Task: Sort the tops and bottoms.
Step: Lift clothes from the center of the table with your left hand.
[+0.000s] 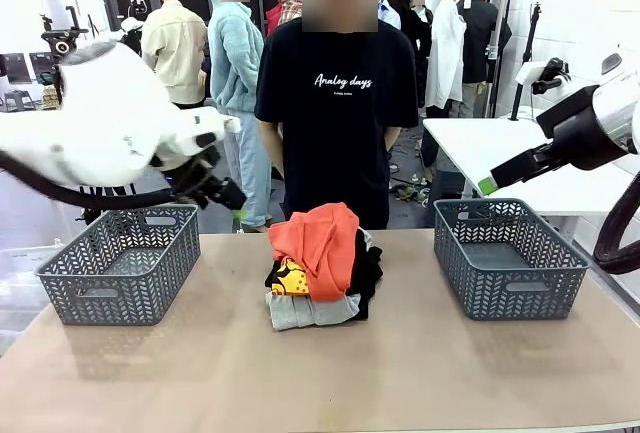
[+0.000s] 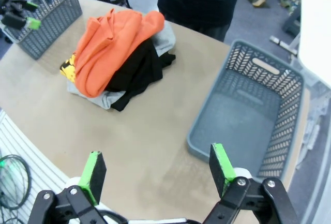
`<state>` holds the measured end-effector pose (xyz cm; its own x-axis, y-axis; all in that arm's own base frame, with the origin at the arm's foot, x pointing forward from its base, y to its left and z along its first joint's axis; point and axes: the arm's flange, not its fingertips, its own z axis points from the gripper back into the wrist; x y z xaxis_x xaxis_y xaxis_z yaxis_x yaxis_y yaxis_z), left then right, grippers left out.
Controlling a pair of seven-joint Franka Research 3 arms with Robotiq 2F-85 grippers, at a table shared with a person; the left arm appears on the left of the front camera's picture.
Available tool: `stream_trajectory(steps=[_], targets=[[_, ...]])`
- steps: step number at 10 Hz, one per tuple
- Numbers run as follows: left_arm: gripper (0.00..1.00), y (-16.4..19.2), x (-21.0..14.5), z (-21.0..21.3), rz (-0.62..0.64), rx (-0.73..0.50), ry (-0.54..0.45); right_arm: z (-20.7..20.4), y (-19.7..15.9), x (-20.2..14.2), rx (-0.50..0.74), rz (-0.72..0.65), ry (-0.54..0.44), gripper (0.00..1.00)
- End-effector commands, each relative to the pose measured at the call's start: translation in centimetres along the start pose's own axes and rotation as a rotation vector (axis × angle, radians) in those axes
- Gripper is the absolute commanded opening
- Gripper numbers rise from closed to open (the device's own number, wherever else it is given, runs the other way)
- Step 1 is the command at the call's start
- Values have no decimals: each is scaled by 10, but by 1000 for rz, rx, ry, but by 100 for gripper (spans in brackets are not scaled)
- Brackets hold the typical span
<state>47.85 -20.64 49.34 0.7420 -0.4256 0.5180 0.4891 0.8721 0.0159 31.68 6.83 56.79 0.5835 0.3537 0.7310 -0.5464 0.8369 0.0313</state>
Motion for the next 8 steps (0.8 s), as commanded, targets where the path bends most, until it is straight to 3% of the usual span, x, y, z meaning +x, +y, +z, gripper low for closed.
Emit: stream_trajectory(steps=[1,4,5,6,8], targets=[[100,-2,29,-12,72,43,11,-1,-1,1,14,-15,-12,100],[100,-31,60,-43,47,96,53,-1,-1,1,14,-15,-12,100],[100,-39,61,-35,40,135,20,-1,-1,1,14,-15,-12,100],[100,-16,47,-39,48,47,21,-1,-1,1,14,-15,-12,100],[100,-16,47,-39,48,47,21,-1,-1,1,14,-15,-12,100]])
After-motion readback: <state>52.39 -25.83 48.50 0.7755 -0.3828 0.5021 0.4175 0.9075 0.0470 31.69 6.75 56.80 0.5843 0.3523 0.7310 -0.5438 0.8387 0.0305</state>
